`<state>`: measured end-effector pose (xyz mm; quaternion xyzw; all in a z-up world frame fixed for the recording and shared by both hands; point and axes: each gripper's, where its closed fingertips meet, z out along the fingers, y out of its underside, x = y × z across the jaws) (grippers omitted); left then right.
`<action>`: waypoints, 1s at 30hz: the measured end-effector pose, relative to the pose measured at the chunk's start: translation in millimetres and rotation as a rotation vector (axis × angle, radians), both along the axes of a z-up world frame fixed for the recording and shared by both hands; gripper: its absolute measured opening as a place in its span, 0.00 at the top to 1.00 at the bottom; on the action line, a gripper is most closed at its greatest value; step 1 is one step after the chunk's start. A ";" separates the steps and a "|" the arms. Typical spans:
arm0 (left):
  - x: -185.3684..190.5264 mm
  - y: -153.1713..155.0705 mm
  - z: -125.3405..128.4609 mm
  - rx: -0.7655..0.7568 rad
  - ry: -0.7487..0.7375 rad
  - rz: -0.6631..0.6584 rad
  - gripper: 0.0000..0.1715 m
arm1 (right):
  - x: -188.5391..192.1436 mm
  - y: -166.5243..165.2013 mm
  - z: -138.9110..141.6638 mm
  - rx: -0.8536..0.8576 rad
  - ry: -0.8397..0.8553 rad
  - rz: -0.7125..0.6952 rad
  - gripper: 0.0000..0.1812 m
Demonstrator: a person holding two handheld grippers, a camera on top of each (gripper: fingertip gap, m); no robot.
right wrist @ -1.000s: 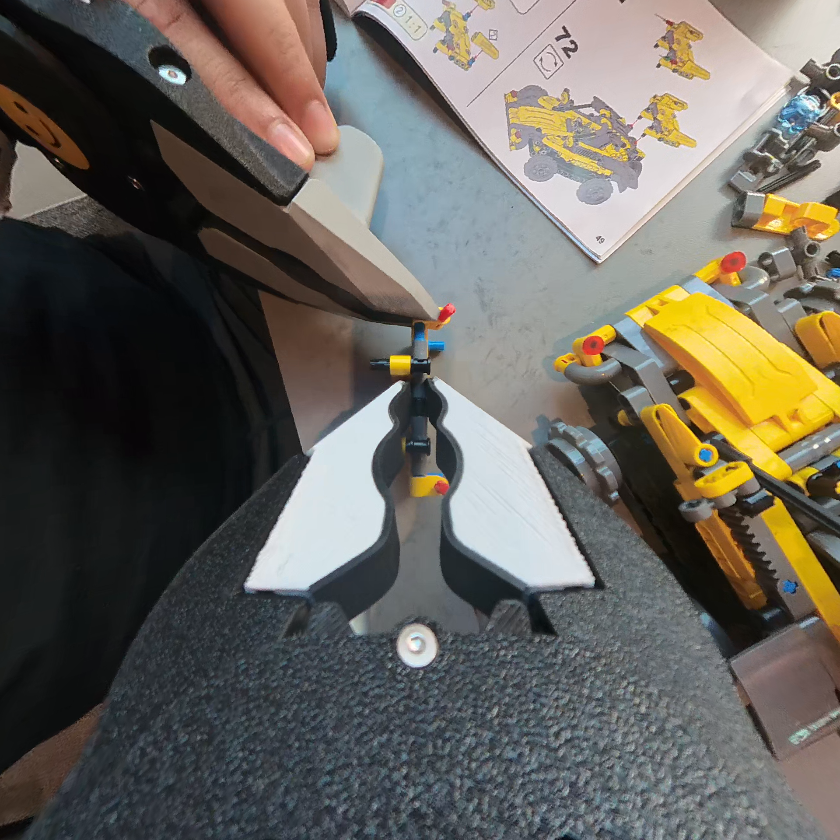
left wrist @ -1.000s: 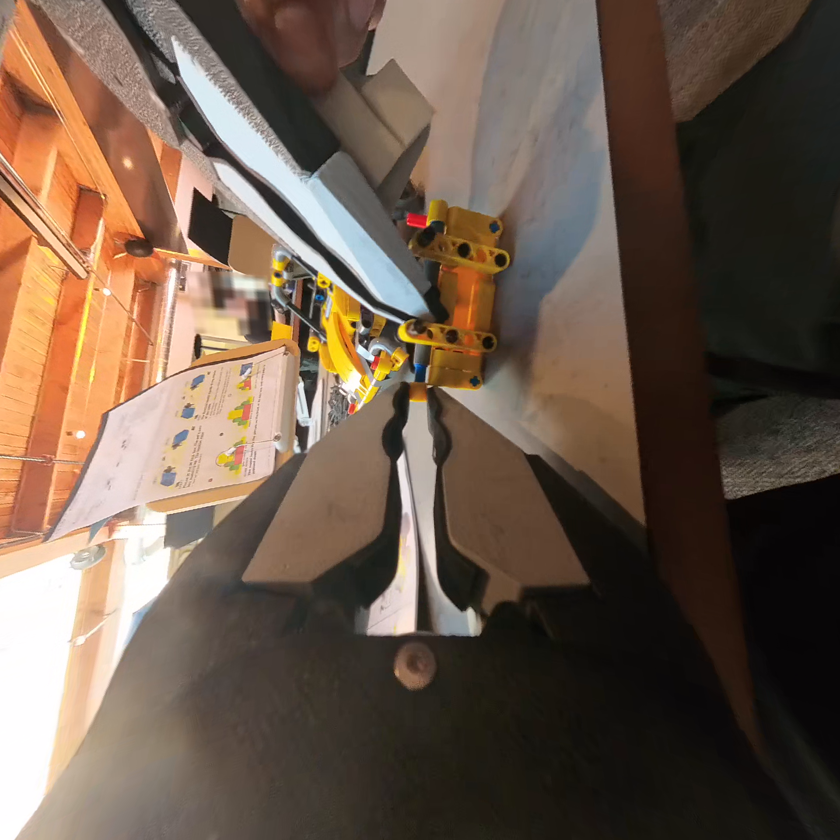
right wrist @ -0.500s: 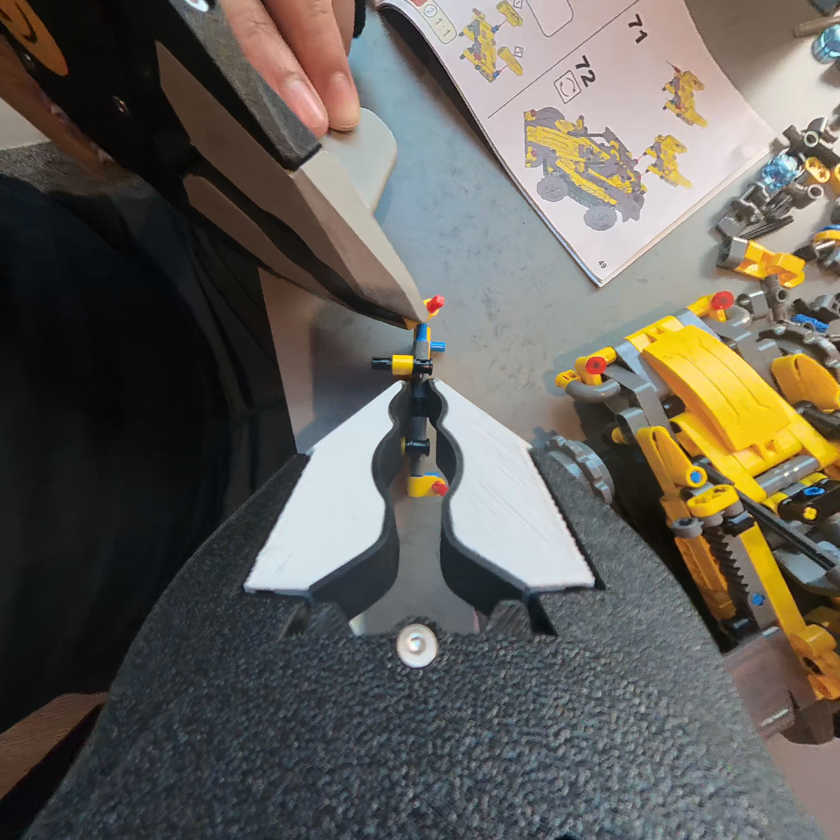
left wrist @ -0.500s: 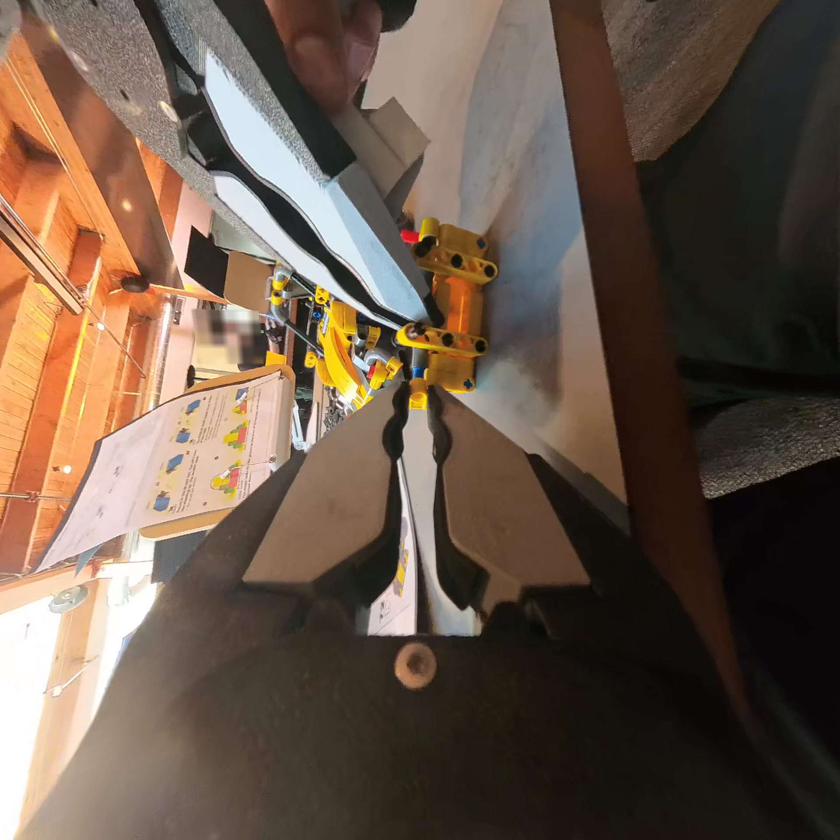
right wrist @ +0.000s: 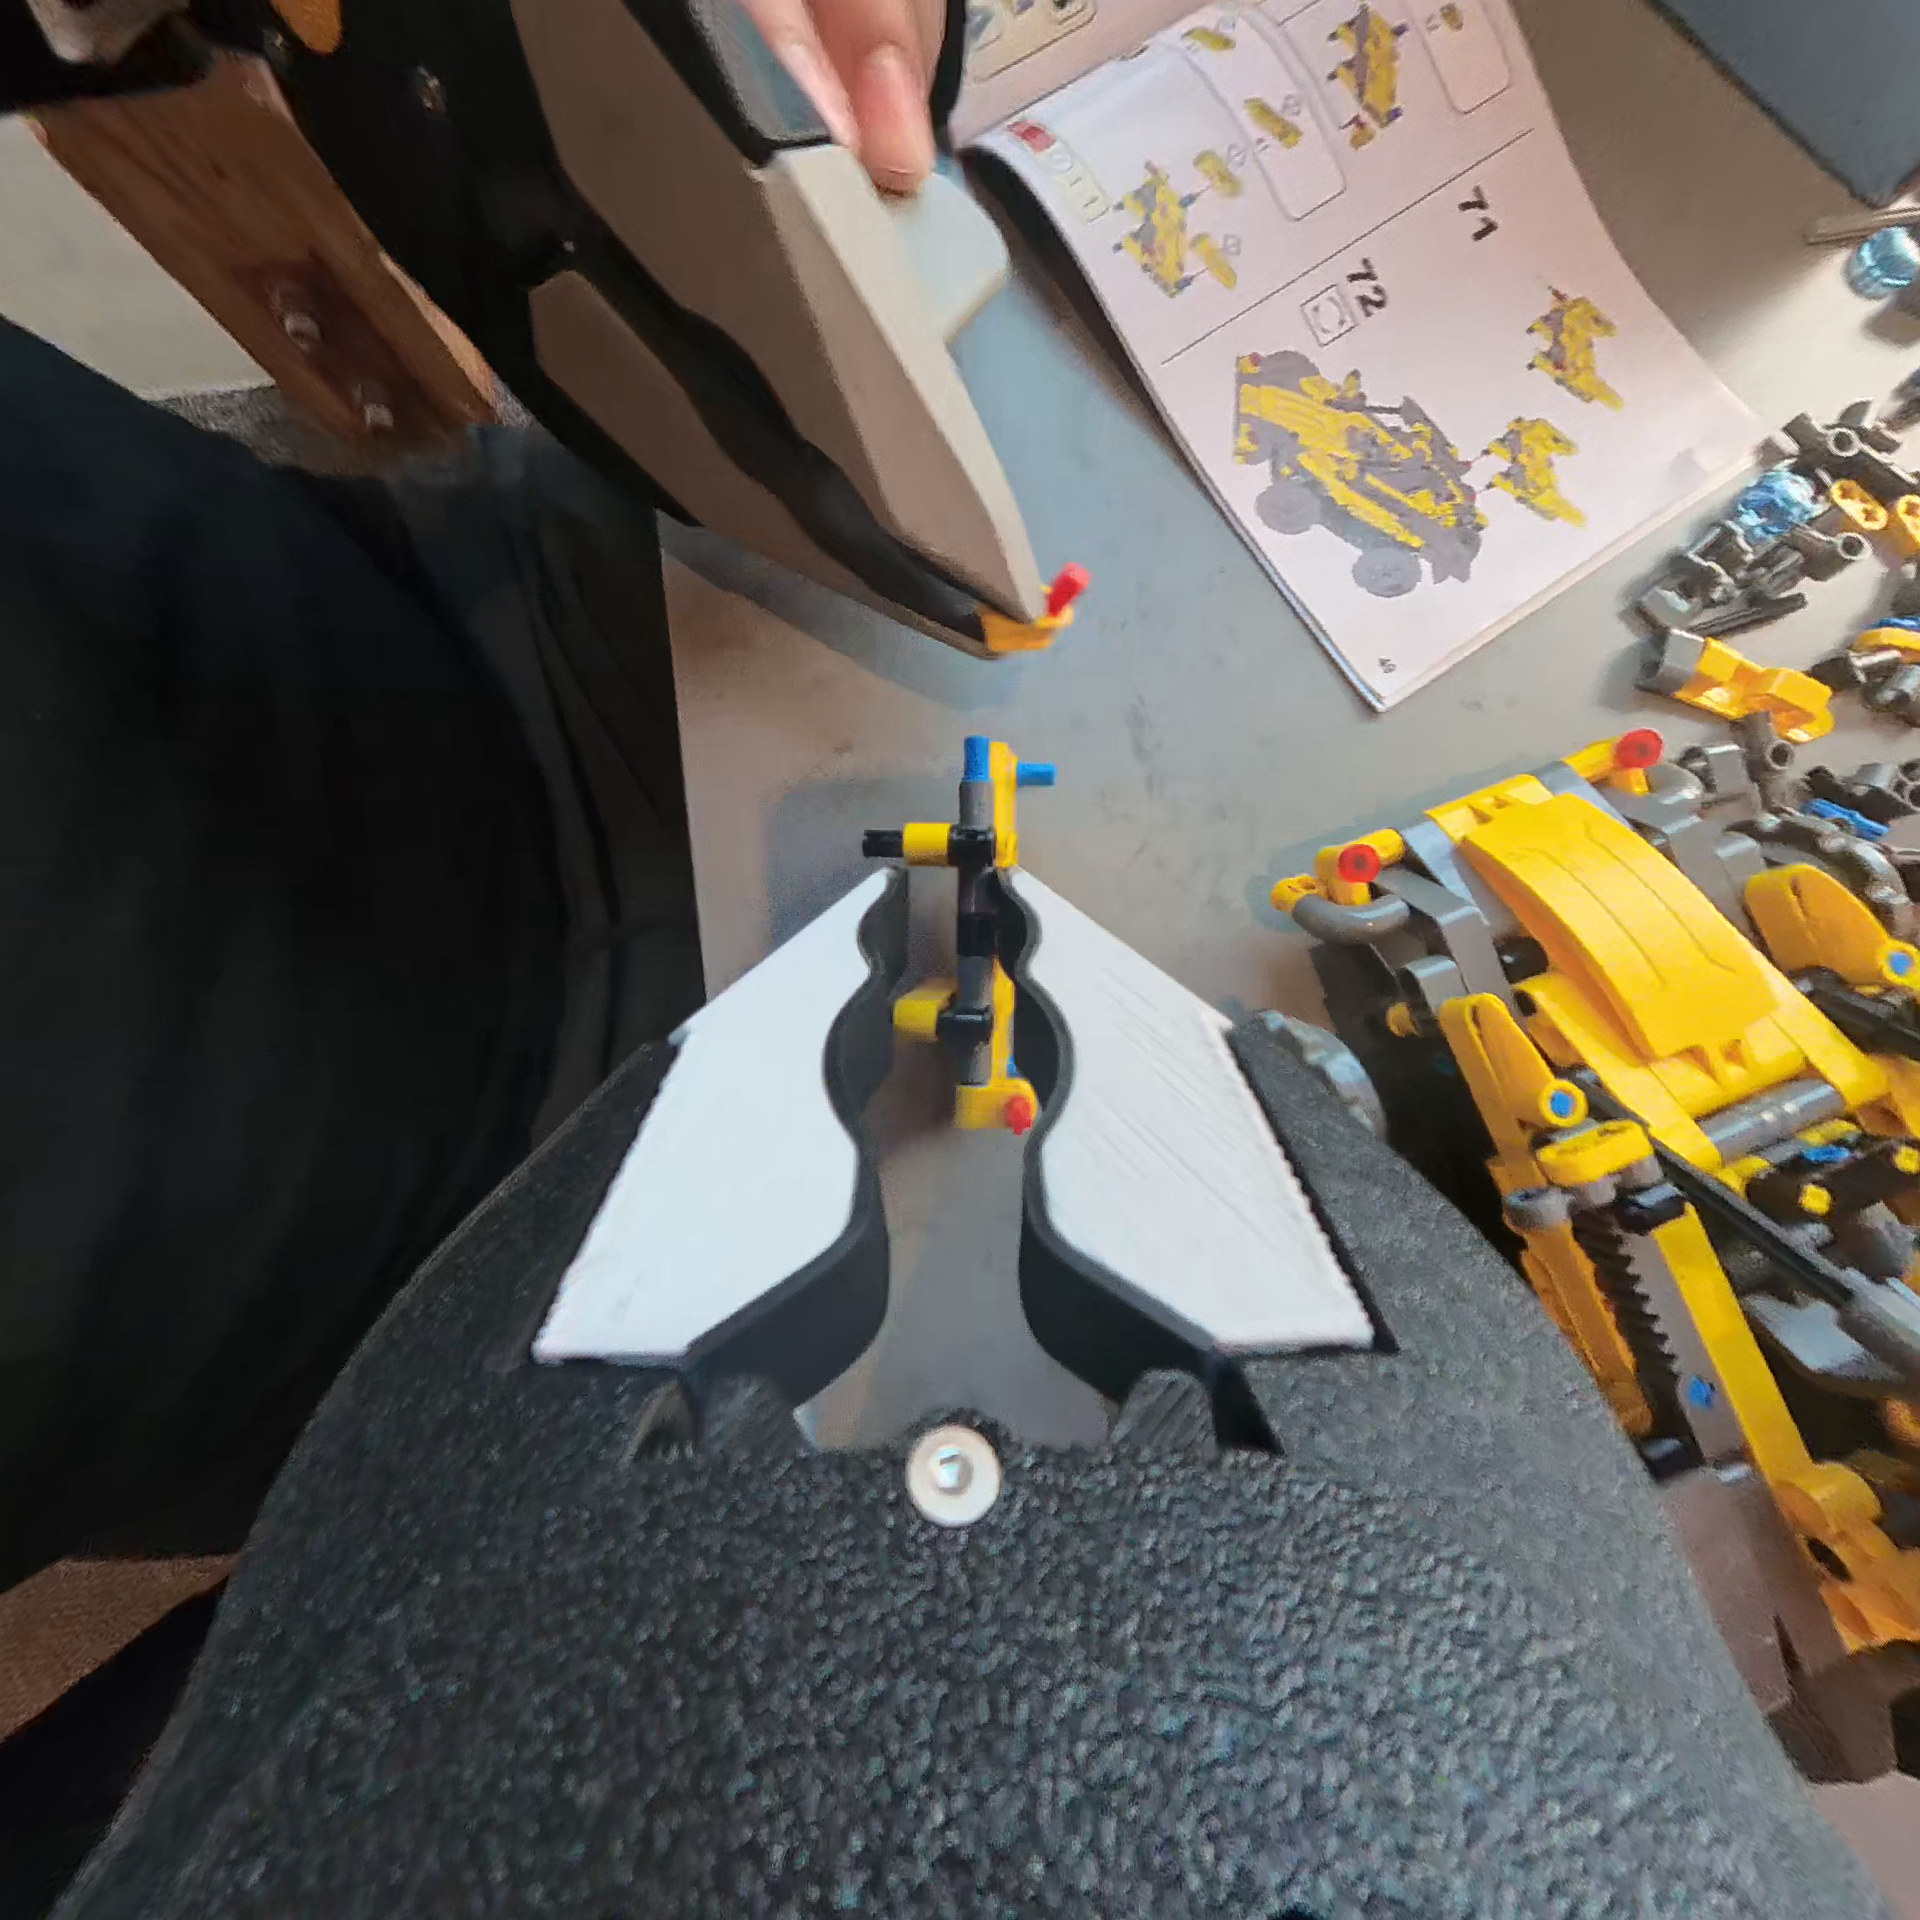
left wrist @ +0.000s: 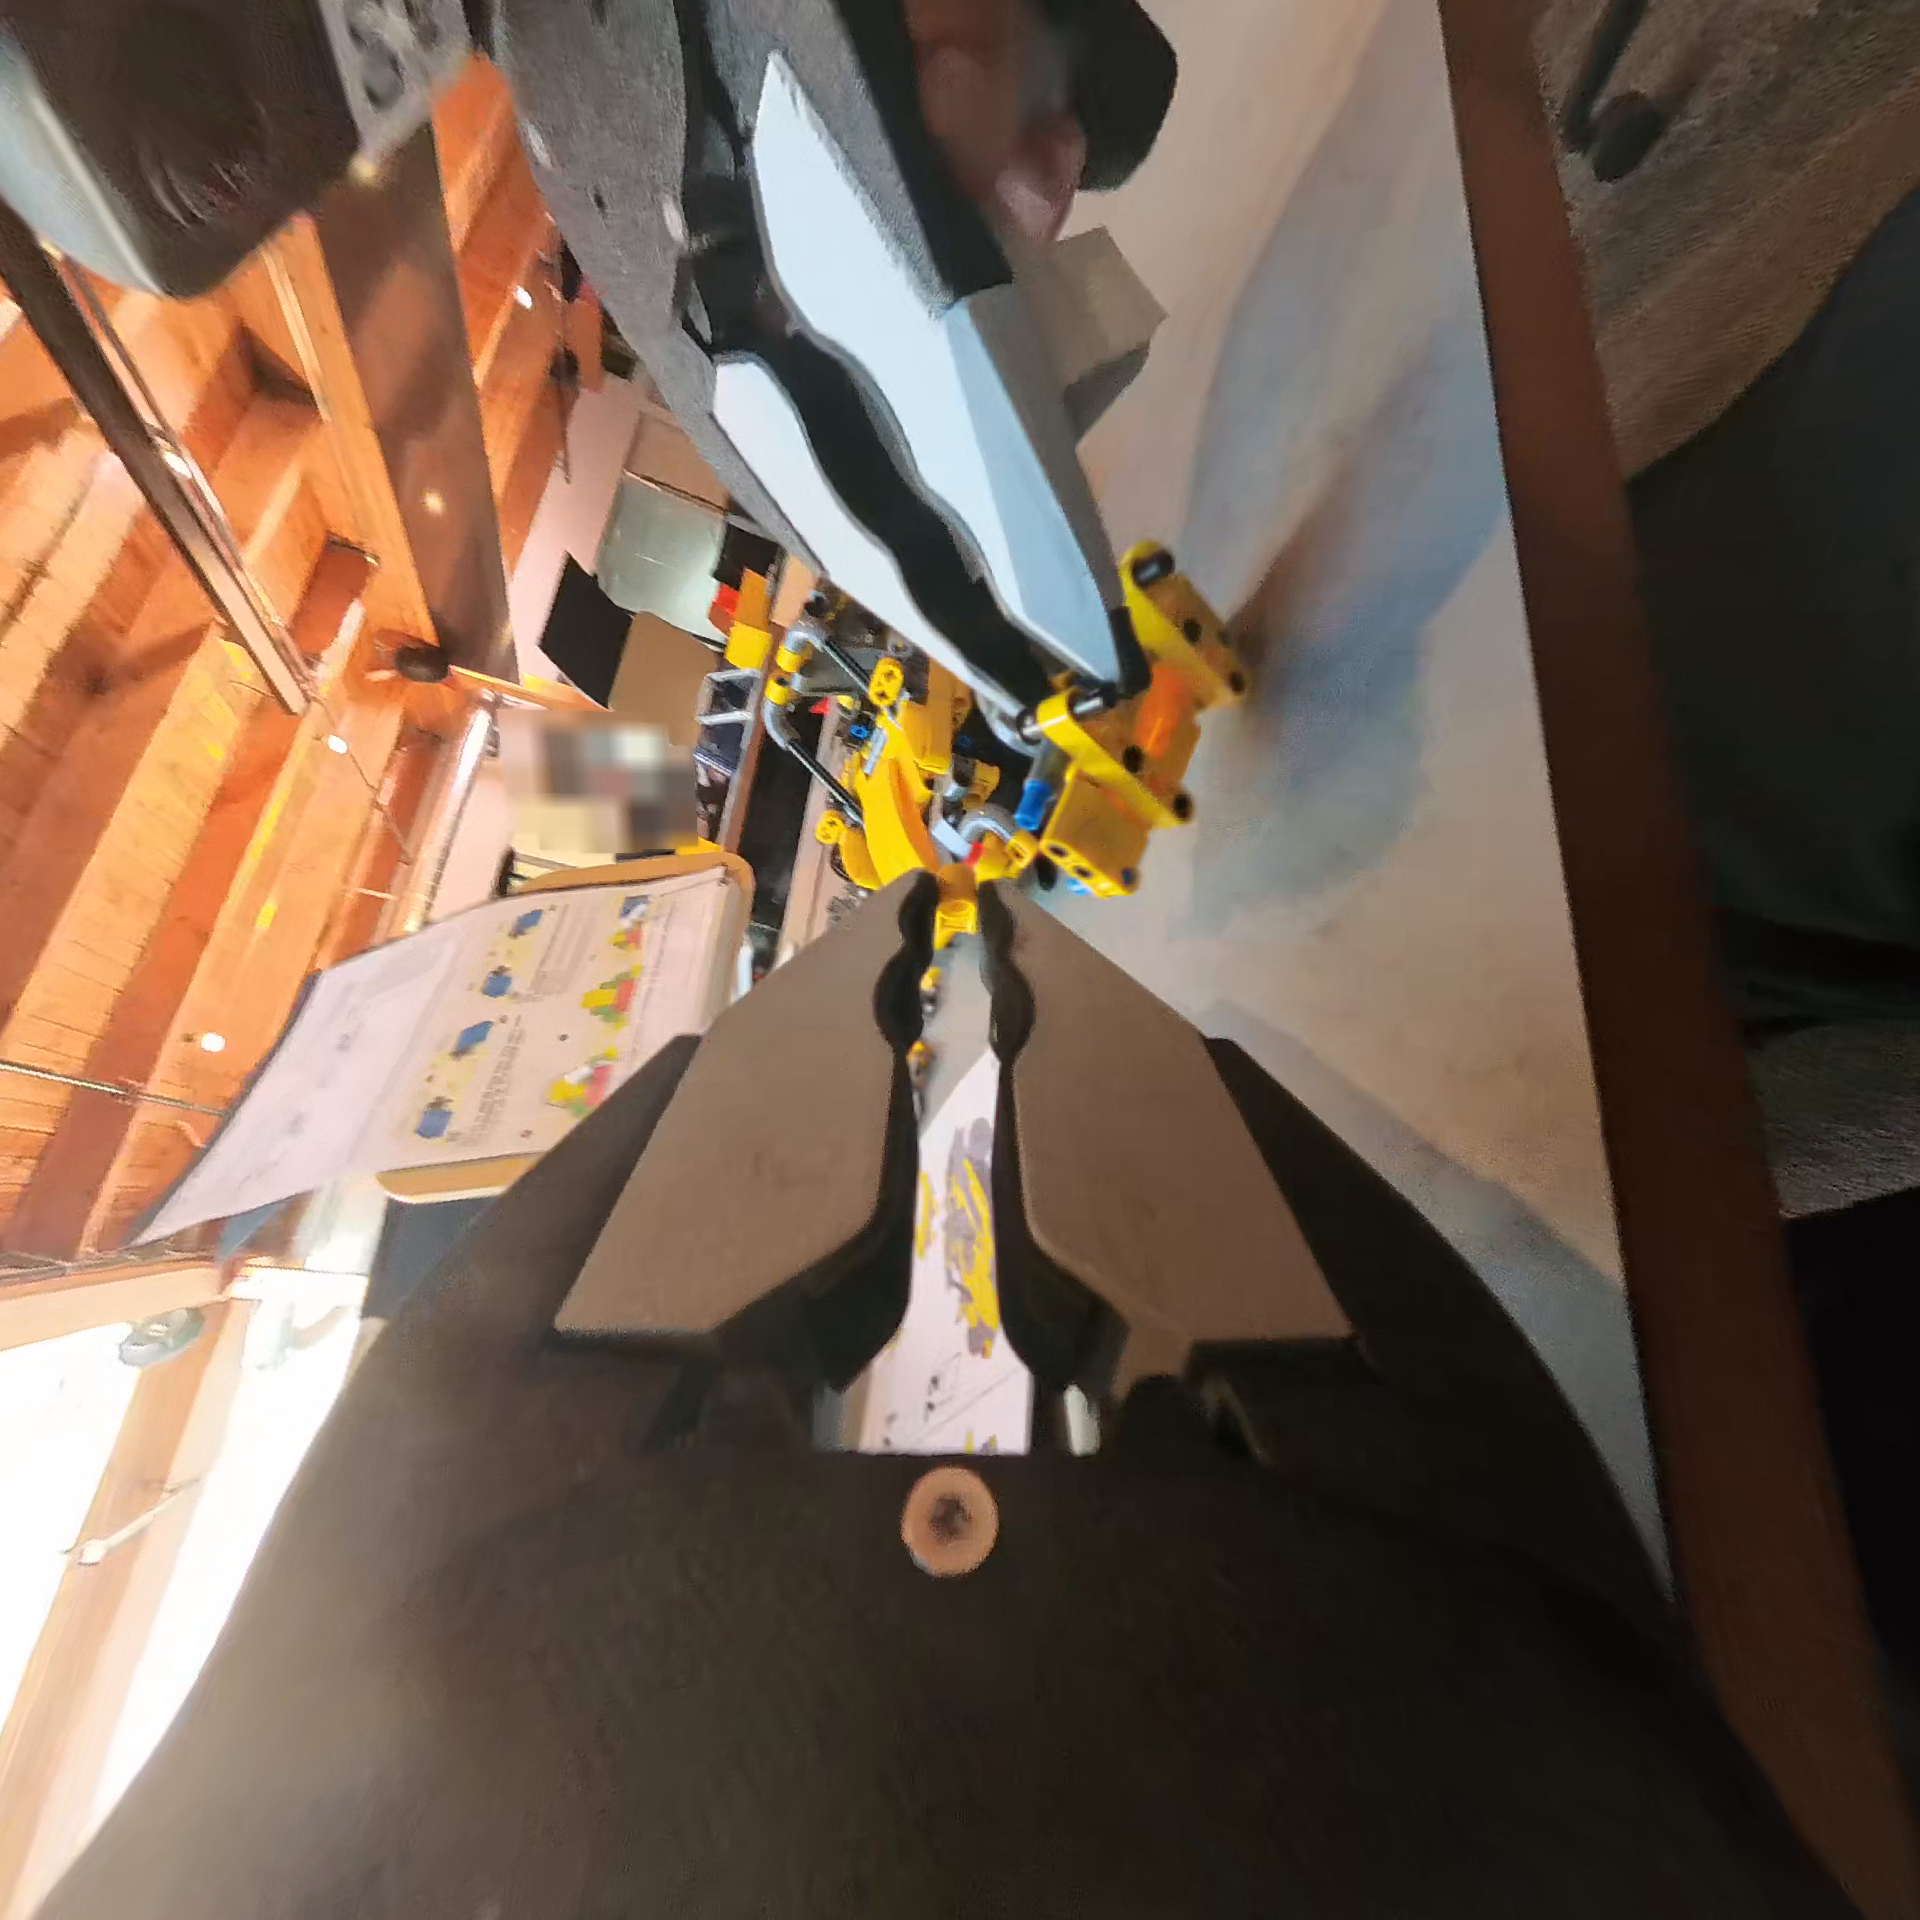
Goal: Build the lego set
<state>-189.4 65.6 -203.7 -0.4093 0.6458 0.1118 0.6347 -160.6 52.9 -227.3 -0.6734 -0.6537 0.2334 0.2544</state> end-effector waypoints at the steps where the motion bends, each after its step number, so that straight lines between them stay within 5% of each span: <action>1: 0.0 -2.6 3.4 0.032 -0.005 -0.008 0.98 | 1.0 2.3 2.4 -0.014 0.014 -0.011 0.89; 4: 3.9 -11.7 8.6 0.115 0.012 -0.037 0.98 | 0.1 4.3 11.5 -0.070 0.078 -0.018 0.86; 15: -4.5 1.1 -3.0 0.009 0.013 0.004 0.98 | 11.9 29.3 15.8 0.054 0.026 -0.152 0.85; 22: 9.4 -23.4 26.8 0.078 -0.055 -0.079 0.98 | -20.4 -8.7 61.8 -0.086 0.340 -0.046 0.78; 30: 16.6 -50.2 58.8 0.141 -0.095 -0.139 0.98 | -24.1 -34.3 73.4 -0.136 0.428 0.079 0.88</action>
